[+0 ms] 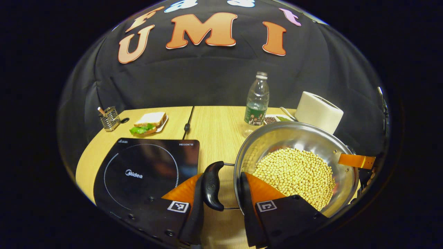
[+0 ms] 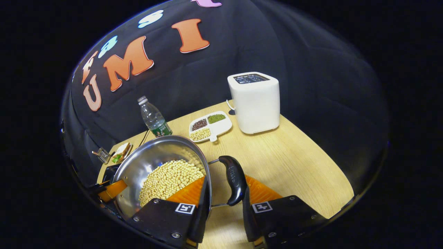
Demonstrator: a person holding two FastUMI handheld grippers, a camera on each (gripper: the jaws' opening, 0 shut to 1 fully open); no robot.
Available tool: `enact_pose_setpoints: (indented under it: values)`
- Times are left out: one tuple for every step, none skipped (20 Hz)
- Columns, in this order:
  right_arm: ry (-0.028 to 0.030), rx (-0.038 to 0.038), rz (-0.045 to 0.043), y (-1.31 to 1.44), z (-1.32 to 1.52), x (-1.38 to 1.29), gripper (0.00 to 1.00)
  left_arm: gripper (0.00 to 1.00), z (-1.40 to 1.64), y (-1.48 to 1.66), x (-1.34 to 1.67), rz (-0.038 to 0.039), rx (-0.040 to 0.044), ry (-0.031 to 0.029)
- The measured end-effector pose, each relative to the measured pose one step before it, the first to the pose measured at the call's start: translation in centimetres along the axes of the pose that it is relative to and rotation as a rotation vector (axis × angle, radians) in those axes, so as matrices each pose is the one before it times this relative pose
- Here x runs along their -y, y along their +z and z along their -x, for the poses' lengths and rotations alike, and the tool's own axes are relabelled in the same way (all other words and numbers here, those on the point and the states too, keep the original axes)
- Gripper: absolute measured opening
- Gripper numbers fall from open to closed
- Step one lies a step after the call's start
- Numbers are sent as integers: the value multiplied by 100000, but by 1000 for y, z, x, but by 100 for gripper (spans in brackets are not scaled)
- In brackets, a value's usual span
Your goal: First push the handle of the pot to place it horizontally, then grasp the pot with both hands and set it on the induction cooktop.
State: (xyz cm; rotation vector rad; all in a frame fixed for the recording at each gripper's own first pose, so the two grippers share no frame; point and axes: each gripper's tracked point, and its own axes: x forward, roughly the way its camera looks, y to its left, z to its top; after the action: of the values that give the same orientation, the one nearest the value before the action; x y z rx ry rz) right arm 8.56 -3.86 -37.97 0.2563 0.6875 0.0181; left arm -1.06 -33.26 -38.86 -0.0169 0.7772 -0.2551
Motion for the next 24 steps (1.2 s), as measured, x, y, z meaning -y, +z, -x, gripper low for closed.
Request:
enact_pose_setpoints:
  values:
    - [211,983,362,495,663,-528,46,57,517,780,-257,-33,1044,-301]
    - [154,1087,-24,534,536,-426,45,54,590,771,-286,-358,1132,-237]
    - [290,1198,103,599,712,-554,46,57,566,760,-371,-219,869,-104]
    - [316,789,-37,458,559,-620,46,56,524,699,-473,-137,997,-119]
    - [443,860,-39,498,482,-565,46,57,535,788,-484,-126,967,-56]
    - [384,802,-42,497,465,-759,46,57,509,660,-510,-90,881,-56]
    - [442,571,279,429,514,-801,46,57,474,727,-602,-96,950,-31]
    - [485,478,173,423,287,-827,46,57,445,654,-626,39,912,58]
    - [449,427,34,347,167,-789,46,57,476,541,-786,113,674,270]
    - [494,194,336,380,140,-911,45,56,388,502,-729,186,527,397]
    - [453,277,169,201,223,-940,45,56,396,413,-823,514,227,466]
    - [533,-67,235,140,201,-973,45,56,227,213,-963,239,-114,485]
    - [687,165,75,53,56,-978,45,56,211,357,-979,135,92,604]
    - [830,66,273,75,-40,-1003,45,59,244,391,-1071,-8,298,779]
    - [975,-84,142,-4,77,-1076,45,57,300,491,-1231,-95,654,1108]
    - [1141,-261,237,-167,-128,-1170,45,53,334,295,-1091,374,493,1057]
    - [966,-118,48,-125,-92,-1067,45,56,275,261,-1081,616,423,907]
    - [891,-279,523,-102,49,-1052,45,56,259,59,-1075,626,-1,822]
    - [638,26,386,-108,-135,-1087,45,56,118,1,-1068,787,-98,822]
    - [585,-310,280,-143,-167,-843,45,56,80,-165,-1208,787,-469,702]
    - [700,25,10,-76,-198,-1018,45,56,29,-97,-1142,824,-200,717]
    - [692,-330,64,-307,-264,-1022,45,57,127,-65,-1081,579,-166,675]
    - [778,-571,216,-294,-215,-1050,45,53,119,17,-1070,210,-70,841]
    - [828,-645,704,-411,-10,-961,45,56,150,-24,-1009,141,70,902]
